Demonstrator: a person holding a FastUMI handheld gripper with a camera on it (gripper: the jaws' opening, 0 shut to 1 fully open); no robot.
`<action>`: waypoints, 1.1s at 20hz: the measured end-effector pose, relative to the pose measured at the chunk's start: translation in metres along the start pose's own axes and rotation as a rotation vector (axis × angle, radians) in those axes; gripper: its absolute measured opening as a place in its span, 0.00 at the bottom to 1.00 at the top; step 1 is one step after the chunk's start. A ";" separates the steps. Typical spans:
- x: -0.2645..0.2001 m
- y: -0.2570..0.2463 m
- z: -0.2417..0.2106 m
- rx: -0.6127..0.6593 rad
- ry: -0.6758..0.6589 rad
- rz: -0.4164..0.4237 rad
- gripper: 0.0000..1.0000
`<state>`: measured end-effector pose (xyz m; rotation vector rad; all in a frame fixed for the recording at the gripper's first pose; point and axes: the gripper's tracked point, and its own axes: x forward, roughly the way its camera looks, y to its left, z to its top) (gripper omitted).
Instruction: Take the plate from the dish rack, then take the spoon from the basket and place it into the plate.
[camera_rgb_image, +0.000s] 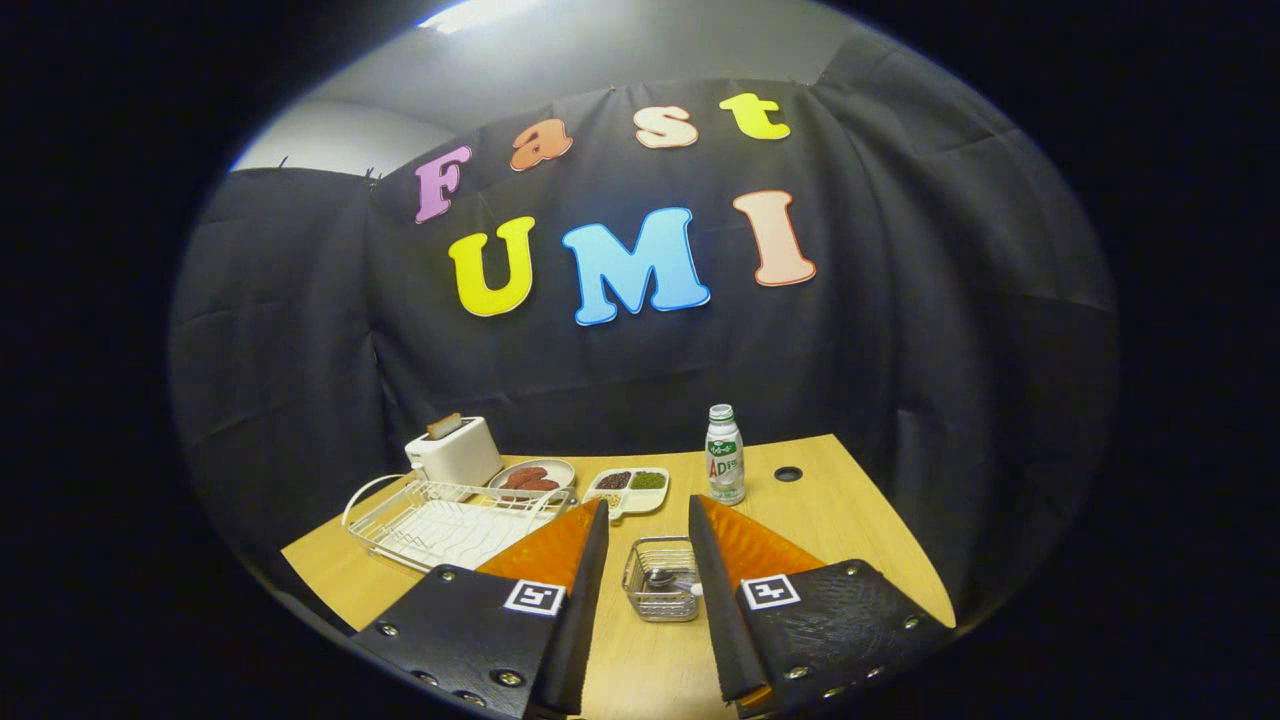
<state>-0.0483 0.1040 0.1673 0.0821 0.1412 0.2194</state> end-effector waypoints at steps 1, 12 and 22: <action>0.002 -0.005 -0.001 -0.023 -0.007 -0.008 0.50; 0.077 -0.024 -0.086 -0.047 -0.008 -0.029 0.50; 0.116 -0.029 -0.115 0.019 -0.002 -0.022 0.15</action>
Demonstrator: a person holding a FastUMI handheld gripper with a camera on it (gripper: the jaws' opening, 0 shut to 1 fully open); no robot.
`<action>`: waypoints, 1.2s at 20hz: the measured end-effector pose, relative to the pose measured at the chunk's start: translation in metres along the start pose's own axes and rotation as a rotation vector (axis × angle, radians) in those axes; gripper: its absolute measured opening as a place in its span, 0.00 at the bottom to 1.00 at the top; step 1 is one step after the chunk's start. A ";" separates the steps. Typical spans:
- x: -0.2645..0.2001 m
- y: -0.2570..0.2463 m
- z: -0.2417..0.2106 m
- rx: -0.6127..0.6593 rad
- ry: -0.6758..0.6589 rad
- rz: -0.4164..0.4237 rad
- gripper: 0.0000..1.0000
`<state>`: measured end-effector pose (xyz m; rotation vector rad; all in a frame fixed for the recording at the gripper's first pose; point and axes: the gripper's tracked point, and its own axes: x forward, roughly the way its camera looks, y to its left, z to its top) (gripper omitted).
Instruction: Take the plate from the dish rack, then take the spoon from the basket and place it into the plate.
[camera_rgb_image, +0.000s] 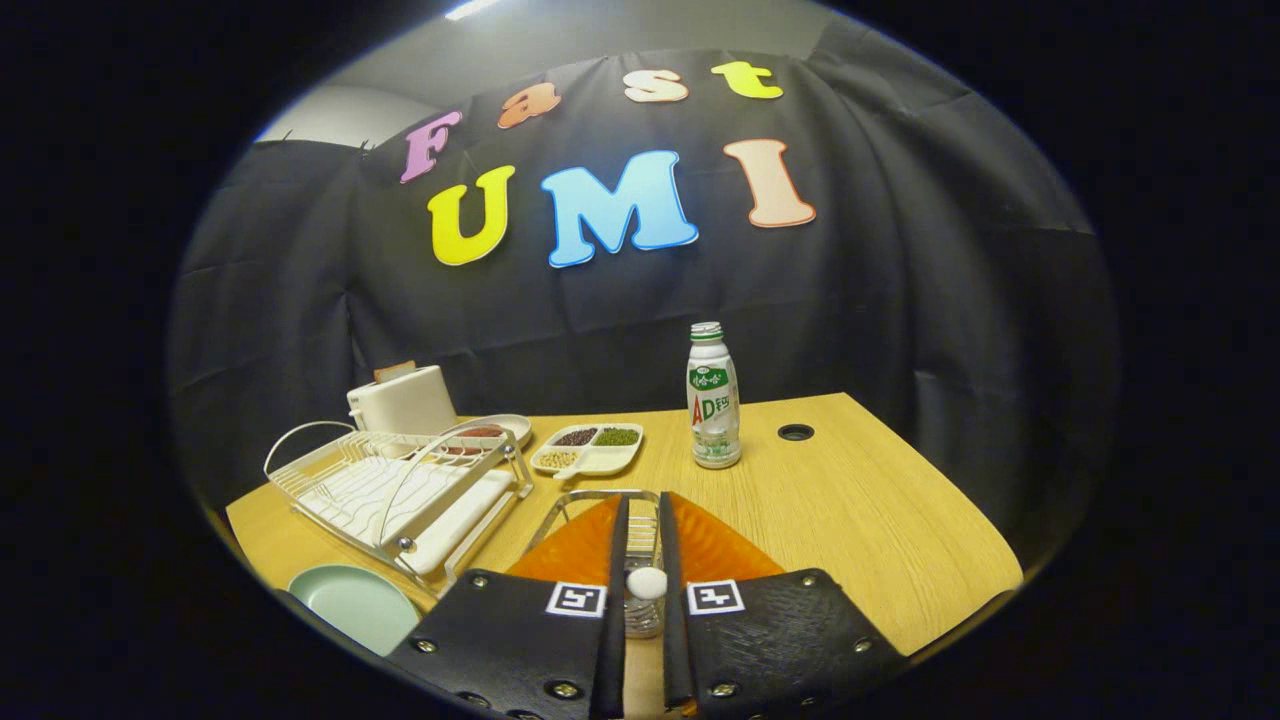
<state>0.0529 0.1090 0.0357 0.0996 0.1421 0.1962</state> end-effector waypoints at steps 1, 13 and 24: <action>-0.006 0.002 0.001 -0.020 0.014 0.004 0.15; -0.048 0.013 0.073 -0.070 0.008 -0.029 0.08; -0.120 0.049 0.121 -0.054 0.010 -0.088 0.08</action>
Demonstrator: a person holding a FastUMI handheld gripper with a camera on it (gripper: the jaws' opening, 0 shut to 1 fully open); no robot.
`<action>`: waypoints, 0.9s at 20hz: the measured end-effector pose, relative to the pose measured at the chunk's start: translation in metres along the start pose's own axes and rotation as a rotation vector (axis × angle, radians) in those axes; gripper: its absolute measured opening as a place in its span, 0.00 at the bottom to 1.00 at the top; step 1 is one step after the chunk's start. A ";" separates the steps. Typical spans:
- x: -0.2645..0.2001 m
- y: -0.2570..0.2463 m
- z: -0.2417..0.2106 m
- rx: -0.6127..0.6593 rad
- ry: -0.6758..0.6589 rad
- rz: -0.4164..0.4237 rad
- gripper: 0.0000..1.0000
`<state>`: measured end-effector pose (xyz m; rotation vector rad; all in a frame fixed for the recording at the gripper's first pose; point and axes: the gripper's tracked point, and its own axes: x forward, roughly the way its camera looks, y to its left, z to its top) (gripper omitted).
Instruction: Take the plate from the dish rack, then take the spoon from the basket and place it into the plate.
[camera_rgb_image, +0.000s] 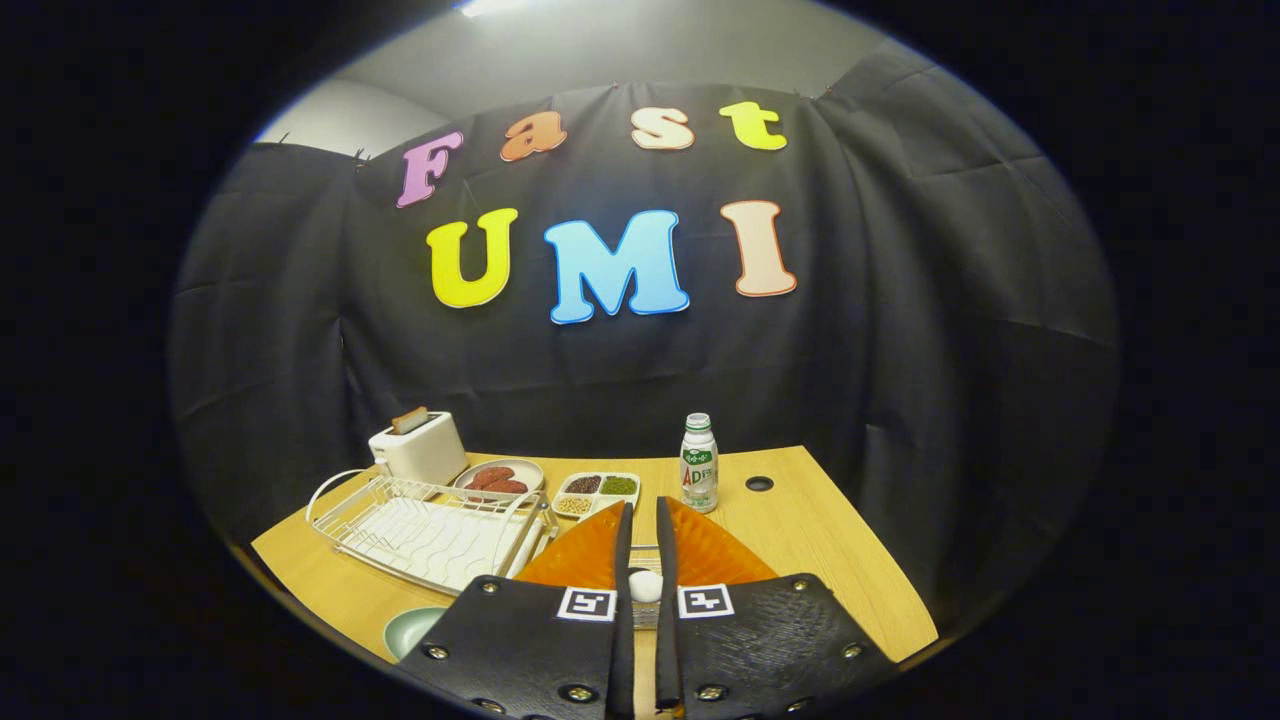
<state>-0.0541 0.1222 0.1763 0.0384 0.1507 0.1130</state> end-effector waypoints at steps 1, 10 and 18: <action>-0.007 0.001 0.002 -0.014 0.005 -0.006 0.08; -0.037 0.046 0.002 -0.070 0.032 -0.032 0.08; -0.035 0.127 -0.041 -0.089 0.167 0.117 0.08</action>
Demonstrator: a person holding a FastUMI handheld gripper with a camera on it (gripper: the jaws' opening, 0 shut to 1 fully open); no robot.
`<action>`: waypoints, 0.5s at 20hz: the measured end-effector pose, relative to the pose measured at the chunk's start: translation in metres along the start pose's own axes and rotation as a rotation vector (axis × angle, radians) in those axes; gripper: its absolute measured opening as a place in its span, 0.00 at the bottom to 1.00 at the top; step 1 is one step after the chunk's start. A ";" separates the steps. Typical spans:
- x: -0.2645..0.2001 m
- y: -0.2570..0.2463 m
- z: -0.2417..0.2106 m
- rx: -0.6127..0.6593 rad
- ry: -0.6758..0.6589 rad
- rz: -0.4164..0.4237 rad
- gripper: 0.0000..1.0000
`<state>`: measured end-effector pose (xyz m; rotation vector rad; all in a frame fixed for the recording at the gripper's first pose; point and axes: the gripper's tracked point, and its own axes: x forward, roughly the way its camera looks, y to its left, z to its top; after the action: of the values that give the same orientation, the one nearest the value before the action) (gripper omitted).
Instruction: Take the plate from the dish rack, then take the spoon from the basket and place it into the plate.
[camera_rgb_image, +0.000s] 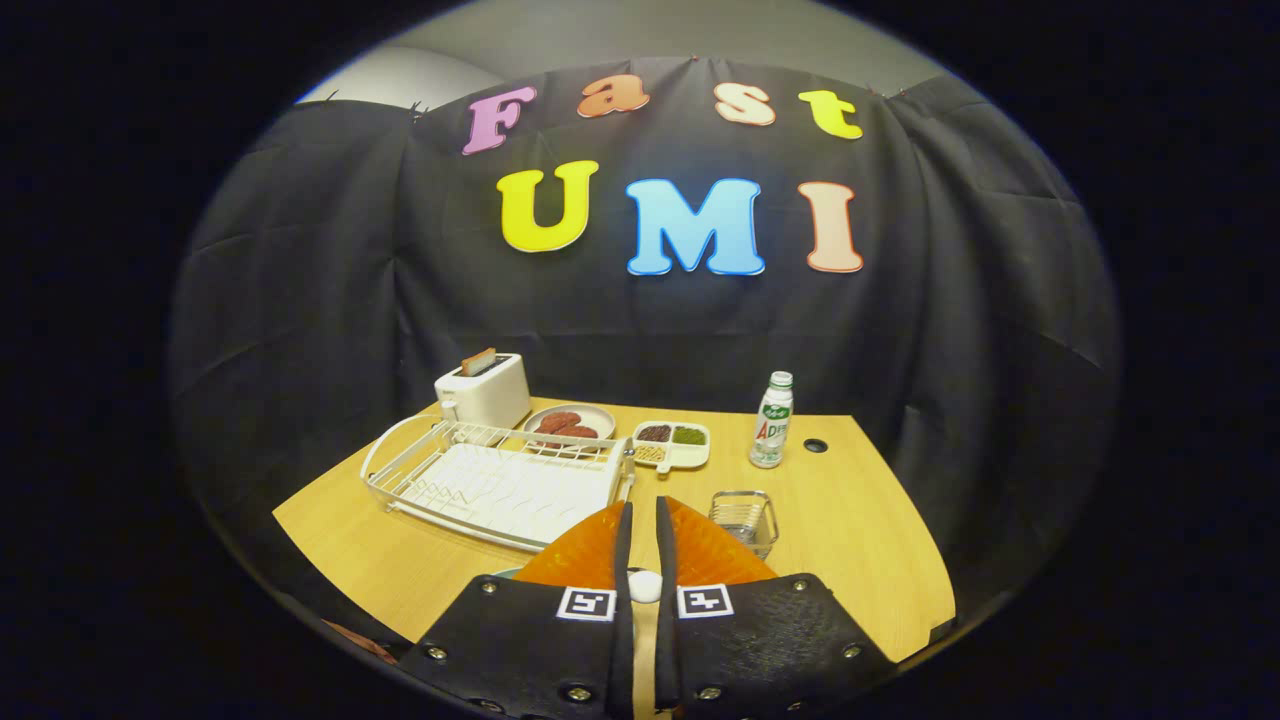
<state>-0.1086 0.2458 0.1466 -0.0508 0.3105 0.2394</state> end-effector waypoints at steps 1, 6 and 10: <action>0.003 0.008 -0.004 -0.009 0.015 0.015 0.08; 0.018 0.049 -0.026 -0.058 0.093 0.099 0.08; 0.031 0.075 -0.040 -0.089 0.148 0.160 0.08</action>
<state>-0.1099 0.3224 0.0982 -0.1319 0.4516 0.4097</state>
